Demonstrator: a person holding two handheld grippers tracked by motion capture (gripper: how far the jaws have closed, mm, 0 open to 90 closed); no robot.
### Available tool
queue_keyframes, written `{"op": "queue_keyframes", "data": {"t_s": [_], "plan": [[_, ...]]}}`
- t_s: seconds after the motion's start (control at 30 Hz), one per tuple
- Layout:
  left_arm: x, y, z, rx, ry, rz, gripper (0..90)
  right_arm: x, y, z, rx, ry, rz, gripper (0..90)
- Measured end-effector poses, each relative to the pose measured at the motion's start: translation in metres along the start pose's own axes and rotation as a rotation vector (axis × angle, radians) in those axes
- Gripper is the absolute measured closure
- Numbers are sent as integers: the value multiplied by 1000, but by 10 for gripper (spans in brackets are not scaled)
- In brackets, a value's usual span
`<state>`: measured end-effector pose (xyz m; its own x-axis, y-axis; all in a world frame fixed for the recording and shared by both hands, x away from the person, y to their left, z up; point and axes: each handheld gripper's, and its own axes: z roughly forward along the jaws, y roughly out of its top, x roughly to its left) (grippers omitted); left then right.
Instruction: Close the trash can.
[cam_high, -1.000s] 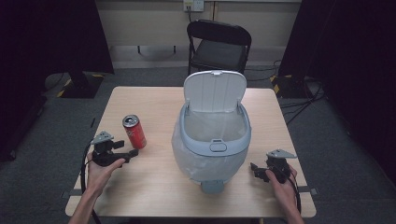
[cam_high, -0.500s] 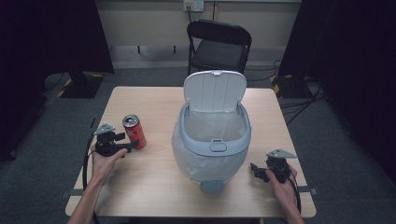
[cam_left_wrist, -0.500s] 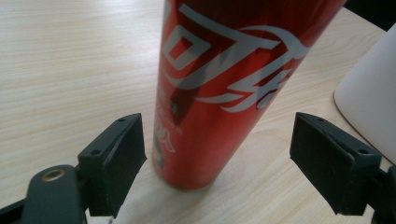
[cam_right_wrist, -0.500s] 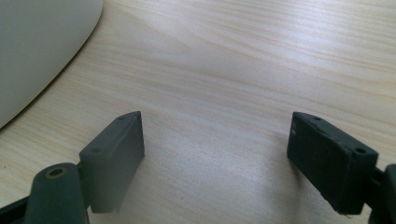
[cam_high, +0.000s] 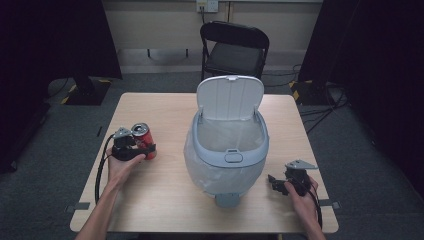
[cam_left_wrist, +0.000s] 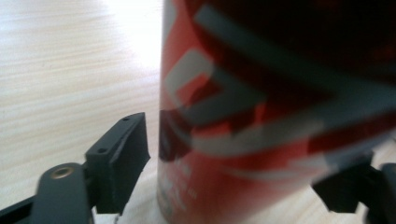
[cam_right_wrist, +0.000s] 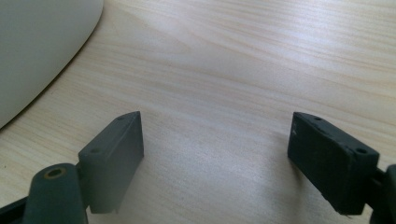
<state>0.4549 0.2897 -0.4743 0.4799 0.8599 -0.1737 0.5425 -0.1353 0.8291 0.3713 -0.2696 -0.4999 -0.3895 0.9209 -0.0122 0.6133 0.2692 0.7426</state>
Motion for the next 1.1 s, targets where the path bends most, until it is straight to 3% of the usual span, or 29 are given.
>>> {"op": "queue_keyframes", "data": {"t_s": [0.13, 0.23, 0.37, 0.47, 0.87, 1.0, 1.1], "plan": [[-3, 0, 6, 14, 25, 28, 221, 0, 0, 0, 0, 0, 0, 173], [-1, -1, 8, 7, 29, 21, 258, 0, 0, 0, 0, 0, 1, 173], [-2, 0, 8, 15, 37, 57, 302, 0, 0, 0, 0, 0, 0, 172], [-3, 1, 5, 17, 32, 51, 318, 0, 0, 0, 0, 0, 0, 172], [-19, 8, -25, -55, -43, 31, 335, 0, 0, 0, 0, -1, 1, 173], [-22, 8, -34, -45, -52, 42, 336, 0, 0, 0, 0, -2, 1, 173], [-23, 9, -41, -66, -78, 10, 337, 0, 0, 0, 0, -2, 1, 173]]}}
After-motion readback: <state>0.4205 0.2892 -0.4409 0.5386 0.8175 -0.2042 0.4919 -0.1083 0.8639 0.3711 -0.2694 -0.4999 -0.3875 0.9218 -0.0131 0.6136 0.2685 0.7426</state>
